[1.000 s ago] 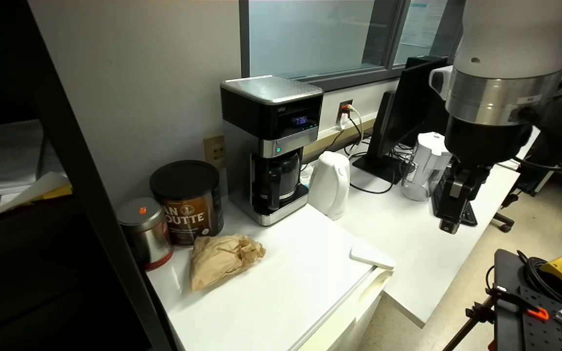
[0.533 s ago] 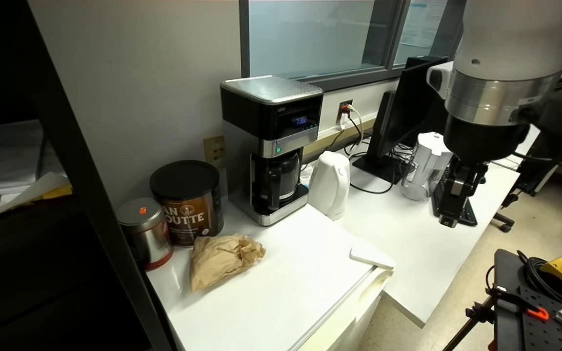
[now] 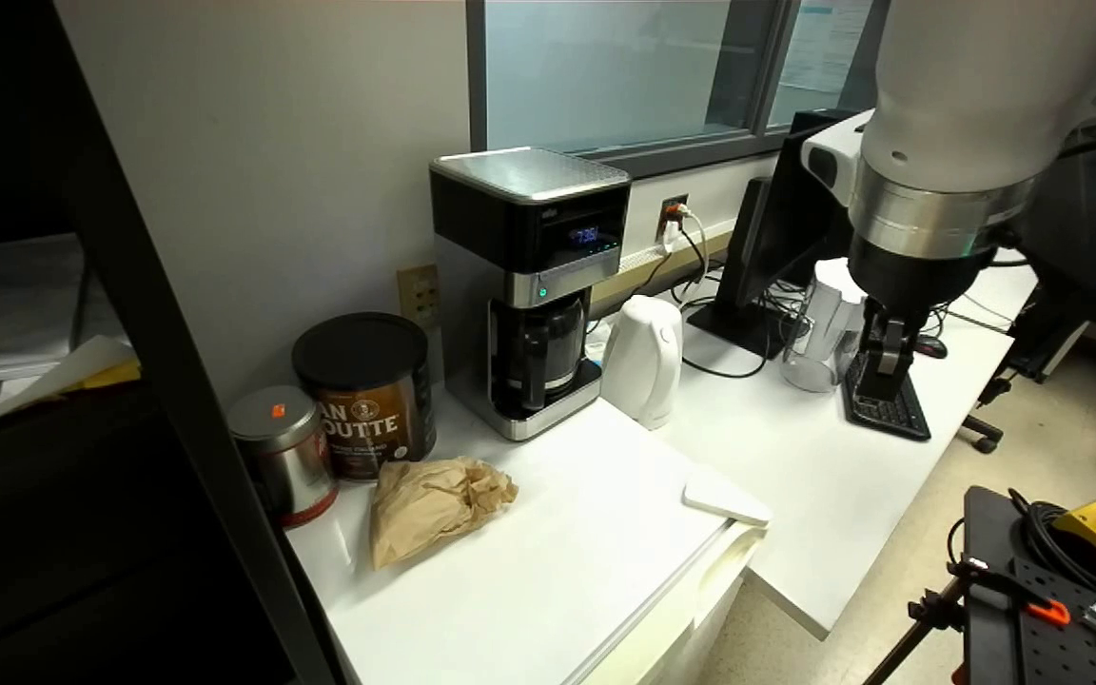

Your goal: Press a button on the right side of the coffee machine

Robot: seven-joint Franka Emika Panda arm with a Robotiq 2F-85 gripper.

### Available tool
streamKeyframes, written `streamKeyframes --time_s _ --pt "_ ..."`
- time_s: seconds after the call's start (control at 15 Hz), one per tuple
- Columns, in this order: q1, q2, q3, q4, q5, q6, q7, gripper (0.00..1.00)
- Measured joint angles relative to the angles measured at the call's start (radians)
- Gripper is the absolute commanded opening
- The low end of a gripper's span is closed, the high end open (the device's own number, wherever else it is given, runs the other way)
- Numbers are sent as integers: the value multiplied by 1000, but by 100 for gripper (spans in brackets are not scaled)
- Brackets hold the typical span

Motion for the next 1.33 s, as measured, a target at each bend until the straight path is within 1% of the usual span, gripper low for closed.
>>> streamKeyframes --time_s 0.27,0.33,0.47,0.53,0.93,1.13,1.33 --pt "0 25 -20 2 -155 4 -9 22" --pt "0 30 -25 2 -192 10 -9 13" --pt "0 39 -38 2 -270 41 -9 1" --pt "0 44 -44 1 -307 64 -9 0" --pt "0 81 -87 2 -494 230 4 1" --pt "-1 116 -106 15 -566 280 16 1" --pt "-1 166 -123 53 -624 310 29 1"
